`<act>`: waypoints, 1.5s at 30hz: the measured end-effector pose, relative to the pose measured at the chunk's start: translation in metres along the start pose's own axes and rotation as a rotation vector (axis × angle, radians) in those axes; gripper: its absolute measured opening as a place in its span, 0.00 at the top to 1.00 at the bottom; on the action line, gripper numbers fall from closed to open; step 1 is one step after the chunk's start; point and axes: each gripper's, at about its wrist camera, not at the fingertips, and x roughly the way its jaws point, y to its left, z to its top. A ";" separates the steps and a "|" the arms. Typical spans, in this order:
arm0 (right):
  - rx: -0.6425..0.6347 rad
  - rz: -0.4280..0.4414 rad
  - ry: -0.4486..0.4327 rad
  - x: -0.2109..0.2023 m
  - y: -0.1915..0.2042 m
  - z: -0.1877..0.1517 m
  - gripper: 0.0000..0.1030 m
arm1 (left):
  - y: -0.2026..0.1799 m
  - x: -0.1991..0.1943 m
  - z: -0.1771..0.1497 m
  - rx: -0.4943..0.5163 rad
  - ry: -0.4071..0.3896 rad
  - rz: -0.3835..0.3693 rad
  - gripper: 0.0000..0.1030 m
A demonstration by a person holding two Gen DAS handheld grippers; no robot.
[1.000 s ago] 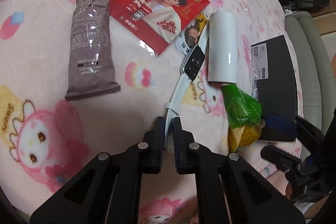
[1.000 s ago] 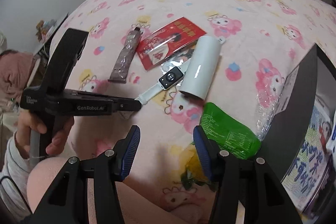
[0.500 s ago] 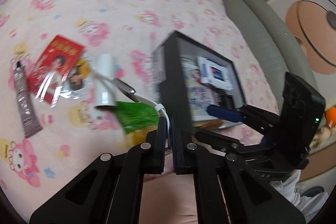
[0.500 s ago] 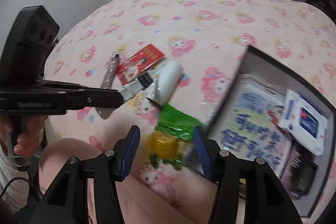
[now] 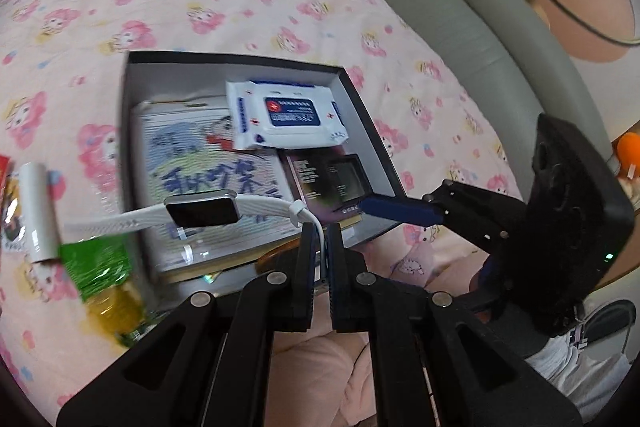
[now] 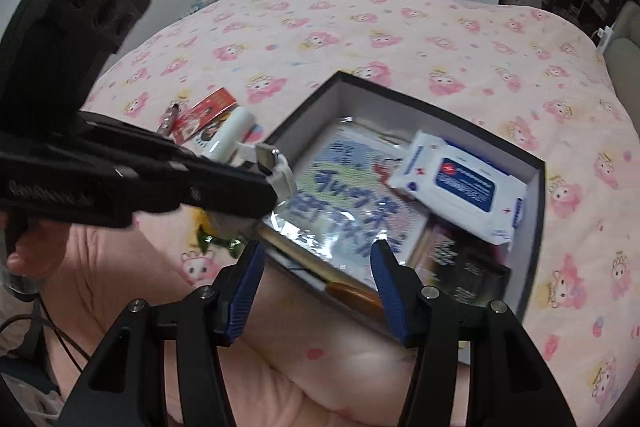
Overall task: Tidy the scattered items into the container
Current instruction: 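Carry the white smartwatch into the box and lower it onto the drawing pad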
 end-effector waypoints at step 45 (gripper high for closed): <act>0.121 -0.013 0.258 0.095 -0.084 -0.018 0.48 | 0.050 0.137 0.059 -0.137 0.179 0.366 0.80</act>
